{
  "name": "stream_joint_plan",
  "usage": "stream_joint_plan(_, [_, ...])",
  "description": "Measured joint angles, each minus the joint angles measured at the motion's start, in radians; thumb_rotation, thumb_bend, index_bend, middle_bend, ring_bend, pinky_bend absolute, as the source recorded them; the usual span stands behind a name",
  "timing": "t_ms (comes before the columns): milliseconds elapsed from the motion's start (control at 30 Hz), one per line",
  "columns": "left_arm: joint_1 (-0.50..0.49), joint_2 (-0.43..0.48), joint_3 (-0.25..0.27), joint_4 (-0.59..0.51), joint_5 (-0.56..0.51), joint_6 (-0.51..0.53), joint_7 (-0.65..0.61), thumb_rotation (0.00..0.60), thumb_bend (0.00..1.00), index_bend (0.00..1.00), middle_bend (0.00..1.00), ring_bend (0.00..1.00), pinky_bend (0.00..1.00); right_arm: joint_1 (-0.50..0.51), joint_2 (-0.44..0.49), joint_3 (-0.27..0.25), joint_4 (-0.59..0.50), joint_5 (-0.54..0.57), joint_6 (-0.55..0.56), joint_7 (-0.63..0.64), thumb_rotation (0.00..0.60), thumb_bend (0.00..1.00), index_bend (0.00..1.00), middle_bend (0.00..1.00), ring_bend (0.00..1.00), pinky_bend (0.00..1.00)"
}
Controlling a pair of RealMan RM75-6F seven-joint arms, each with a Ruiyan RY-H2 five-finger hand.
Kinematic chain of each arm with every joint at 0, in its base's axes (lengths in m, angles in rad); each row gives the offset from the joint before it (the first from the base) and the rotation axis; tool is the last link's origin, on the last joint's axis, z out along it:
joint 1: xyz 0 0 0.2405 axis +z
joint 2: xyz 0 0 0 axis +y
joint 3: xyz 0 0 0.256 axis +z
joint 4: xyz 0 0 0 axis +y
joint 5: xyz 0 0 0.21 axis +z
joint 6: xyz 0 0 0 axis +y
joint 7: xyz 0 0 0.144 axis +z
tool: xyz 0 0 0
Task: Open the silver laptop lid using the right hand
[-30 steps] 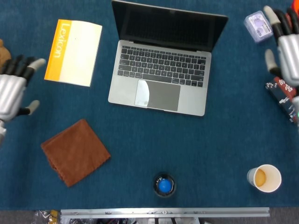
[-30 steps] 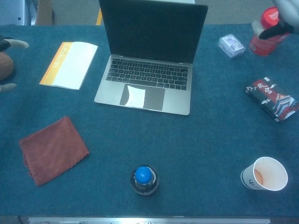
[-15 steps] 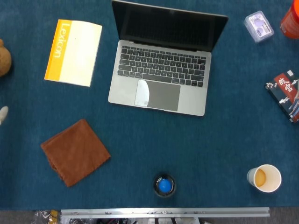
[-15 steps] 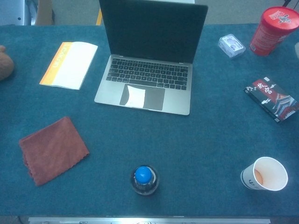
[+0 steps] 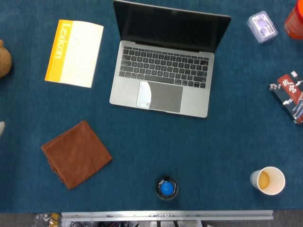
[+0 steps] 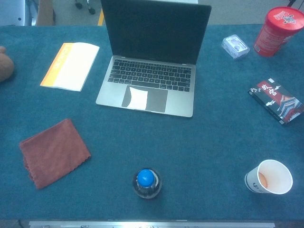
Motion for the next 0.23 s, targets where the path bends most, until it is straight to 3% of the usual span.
stream_joint_plan(233, [0.013, -0.002, -0.016, 0.005, -0.006, -0.006, -0.015, 0.6, 0.22, 0.13, 0.13, 0.06, 0.09, -0.023, -0.003, 0.023, 0.005, -0.01, -0.003, -0.004, 0.6, 0.43, 0.02, 0.12, 0.0, 0.02])
